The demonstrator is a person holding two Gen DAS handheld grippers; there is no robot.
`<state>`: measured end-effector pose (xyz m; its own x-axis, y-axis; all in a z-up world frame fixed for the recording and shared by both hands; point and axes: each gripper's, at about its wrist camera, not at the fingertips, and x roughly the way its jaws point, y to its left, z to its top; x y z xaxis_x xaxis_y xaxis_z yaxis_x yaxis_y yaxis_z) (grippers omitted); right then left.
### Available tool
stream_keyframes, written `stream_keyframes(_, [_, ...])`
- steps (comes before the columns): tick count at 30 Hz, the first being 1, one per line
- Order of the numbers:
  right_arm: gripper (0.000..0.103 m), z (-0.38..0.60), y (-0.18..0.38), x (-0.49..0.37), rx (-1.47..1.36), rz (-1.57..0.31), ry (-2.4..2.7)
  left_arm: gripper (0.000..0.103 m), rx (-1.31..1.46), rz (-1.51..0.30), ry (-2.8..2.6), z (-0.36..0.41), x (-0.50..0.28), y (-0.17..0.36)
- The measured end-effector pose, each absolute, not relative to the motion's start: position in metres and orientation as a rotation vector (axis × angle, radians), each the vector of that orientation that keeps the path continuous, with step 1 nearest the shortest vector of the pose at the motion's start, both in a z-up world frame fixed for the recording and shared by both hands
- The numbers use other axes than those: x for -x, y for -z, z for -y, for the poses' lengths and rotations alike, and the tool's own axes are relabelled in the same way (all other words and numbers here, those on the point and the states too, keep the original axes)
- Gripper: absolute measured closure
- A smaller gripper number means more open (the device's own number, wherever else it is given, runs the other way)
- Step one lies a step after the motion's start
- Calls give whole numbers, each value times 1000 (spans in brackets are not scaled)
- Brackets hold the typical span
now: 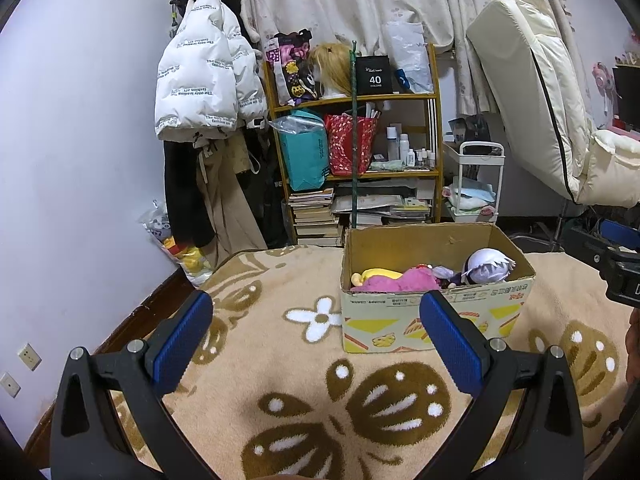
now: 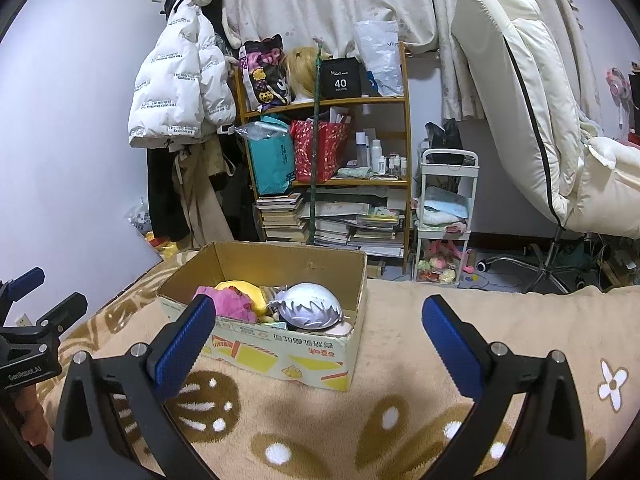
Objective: Organize soft objects
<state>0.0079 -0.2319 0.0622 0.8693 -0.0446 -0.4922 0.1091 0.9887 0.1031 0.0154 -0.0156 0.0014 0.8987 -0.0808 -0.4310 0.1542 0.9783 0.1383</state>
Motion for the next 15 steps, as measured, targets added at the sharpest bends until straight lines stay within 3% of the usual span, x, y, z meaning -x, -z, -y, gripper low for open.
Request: stream_keyframes(15, [0, 236, -59, -8, -130, -515, 84, 1, -171, -438, 123, 15, -15, -1])
